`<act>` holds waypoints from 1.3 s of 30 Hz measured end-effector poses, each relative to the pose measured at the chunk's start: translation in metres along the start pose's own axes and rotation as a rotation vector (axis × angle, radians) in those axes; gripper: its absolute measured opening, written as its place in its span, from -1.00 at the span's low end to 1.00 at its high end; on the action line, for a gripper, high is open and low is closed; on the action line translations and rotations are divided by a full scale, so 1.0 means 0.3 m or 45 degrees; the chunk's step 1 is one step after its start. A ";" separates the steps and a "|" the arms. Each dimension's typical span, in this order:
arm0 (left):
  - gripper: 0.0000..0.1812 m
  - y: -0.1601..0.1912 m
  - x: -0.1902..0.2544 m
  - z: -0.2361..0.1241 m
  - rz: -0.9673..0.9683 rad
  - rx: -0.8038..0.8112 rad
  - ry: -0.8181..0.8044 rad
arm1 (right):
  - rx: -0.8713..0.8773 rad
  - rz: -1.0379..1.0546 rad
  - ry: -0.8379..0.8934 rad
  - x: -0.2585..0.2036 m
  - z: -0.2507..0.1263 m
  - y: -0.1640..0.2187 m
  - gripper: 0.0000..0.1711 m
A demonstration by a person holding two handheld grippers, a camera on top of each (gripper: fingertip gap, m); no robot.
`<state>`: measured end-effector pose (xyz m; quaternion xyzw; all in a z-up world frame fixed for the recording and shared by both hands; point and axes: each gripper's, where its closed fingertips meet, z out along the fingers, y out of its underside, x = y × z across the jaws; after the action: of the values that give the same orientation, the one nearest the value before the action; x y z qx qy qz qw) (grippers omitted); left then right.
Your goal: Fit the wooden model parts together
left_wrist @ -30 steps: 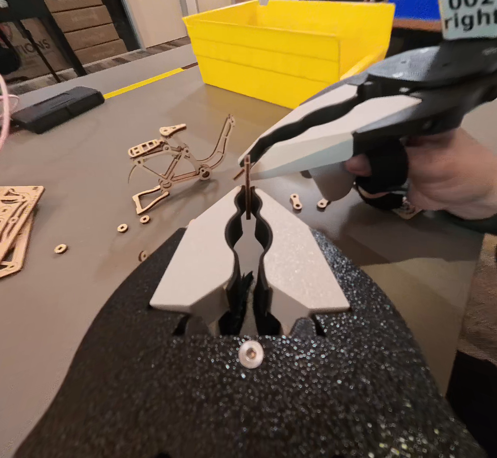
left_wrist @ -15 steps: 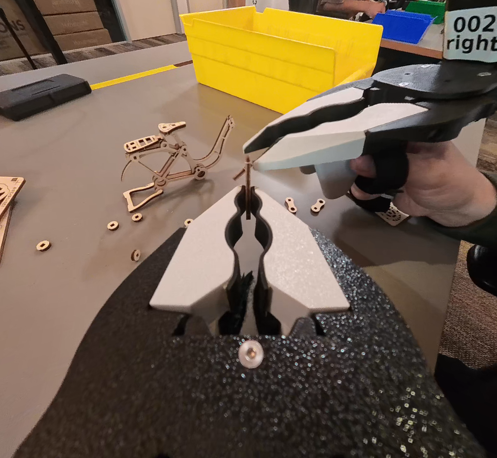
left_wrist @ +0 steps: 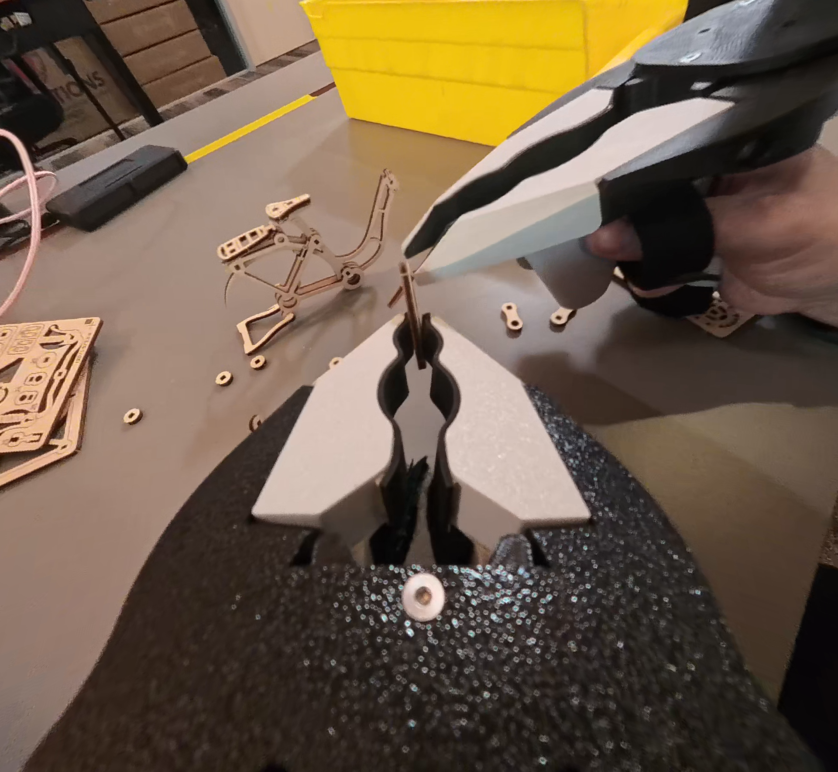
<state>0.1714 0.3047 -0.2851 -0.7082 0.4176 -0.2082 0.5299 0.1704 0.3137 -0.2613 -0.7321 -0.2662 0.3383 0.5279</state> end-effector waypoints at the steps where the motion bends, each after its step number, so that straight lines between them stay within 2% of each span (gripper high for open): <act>1: -0.99 0.000 0.001 0.001 0.004 -0.002 -0.001 | -0.002 -0.003 -0.003 -0.002 0.001 0.000 -0.85; 5: -0.99 -0.002 0.006 0.000 -0.020 0.006 0.039 | 0.000 -0.036 -0.014 -0.007 -0.002 -0.003 -0.86; 8: -1.00 -0.024 0.026 -0.018 -0.136 0.071 0.206 | 0.018 -0.061 -0.102 -0.022 -0.012 -0.018 -0.75; 14: -1.00 -0.030 0.063 -0.027 -0.143 0.085 0.344 | -0.012 -0.139 -0.246 -0.064 -0.036 -0.011 -0.94; 21: -1.00 -0.027 0.081 -0.027 -0.172 0.067 0.432 | -0.071 -0.329 -0.249 -0.071 -0.054 0.002 -0.94; 28: -1.00 -0.019 0.101 -0.025 -0.156 0.040 0.483 | -0.097 -0.311 -0.322 -0.074 -0.070 0.017 -0.95; 39: -1.00 -0.014 0.076 -0.018 -0.126 0.037 0.374 | -0.116 -0.640 -0.034 -0.055 -0.049 0.017 -0.95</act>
<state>0.1817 0.2835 -0.2825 -0.6821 0.4521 -0.3414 0.4623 0.1716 0.2912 -0.2596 -0.6616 -0.4617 0.1938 0.5582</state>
